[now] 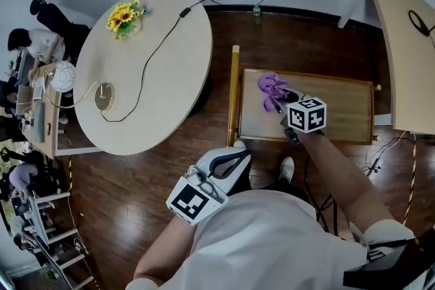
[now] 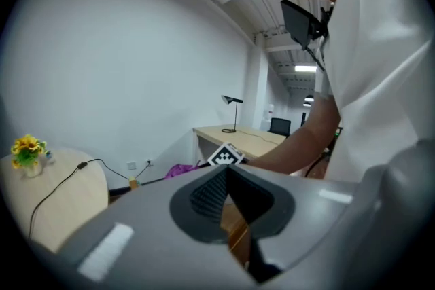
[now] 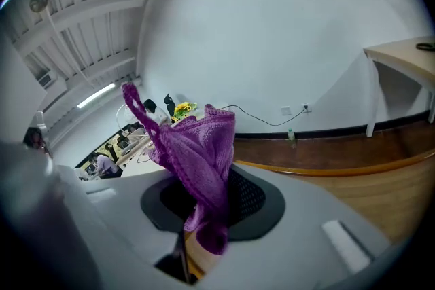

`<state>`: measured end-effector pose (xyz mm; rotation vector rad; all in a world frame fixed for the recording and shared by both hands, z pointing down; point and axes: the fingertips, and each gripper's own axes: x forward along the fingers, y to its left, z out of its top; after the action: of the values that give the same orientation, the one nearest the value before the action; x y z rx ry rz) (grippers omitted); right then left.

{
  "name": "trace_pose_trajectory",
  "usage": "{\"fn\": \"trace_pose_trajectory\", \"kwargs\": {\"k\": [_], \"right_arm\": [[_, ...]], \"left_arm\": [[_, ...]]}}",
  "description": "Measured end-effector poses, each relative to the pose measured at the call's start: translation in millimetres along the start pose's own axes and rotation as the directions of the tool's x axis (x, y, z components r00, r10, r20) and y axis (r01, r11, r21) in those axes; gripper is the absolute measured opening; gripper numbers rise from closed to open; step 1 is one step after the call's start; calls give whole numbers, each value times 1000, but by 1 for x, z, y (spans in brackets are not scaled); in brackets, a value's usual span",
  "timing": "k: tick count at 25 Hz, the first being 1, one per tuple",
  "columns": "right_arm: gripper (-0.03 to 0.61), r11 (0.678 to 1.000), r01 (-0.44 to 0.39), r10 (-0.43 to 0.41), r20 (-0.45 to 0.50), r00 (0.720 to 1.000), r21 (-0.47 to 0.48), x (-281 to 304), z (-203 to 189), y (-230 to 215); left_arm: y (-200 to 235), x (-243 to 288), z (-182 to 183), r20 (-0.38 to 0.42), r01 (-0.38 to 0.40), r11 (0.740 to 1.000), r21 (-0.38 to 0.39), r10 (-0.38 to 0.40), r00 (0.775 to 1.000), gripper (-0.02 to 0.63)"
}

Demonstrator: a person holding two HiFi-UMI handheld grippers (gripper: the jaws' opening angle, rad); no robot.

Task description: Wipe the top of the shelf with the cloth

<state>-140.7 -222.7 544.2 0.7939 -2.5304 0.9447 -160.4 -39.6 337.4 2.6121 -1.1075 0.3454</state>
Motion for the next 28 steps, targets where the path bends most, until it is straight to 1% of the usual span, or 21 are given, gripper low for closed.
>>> {"fn": "trace_pose_trajectory", "kwargs": {"k": [5,10,14,17,19,25,28], "right_arm": [[97,995,7,-3,-45,999,96,81,-8,-8],[97,985,7,7,-79,997,174,138,-20,-22],[97,984,52,-29,-134,991,169,158,-38,-38],[97,983,84,-57,-165,985,161,157,-47,-54],[97,982,98,-70,-169,983,163,149,-48,-68],[97,972,202,-176,-197,964,121,96,-51,-127],[97,959,263,-236,-217,947,108,62,-57,-162]], "left_arm": [[41,-6,-5,-38,36,999,28,-35,999,18],[70,-8,-12,-60,60,998,15,-59,996,18],[82,-9,-23,-66,78,997,-16,-79,995,18],[85,-6,-28,-76,90,995,-40,-93,993,18],[85,-1,-29,-83,96,994,-50,-100,991,18],[74,21,-25,-83,128,990,-61,-133,988,18],[66,32,-23,-82,132,989,-65,-137,987,18]]}}
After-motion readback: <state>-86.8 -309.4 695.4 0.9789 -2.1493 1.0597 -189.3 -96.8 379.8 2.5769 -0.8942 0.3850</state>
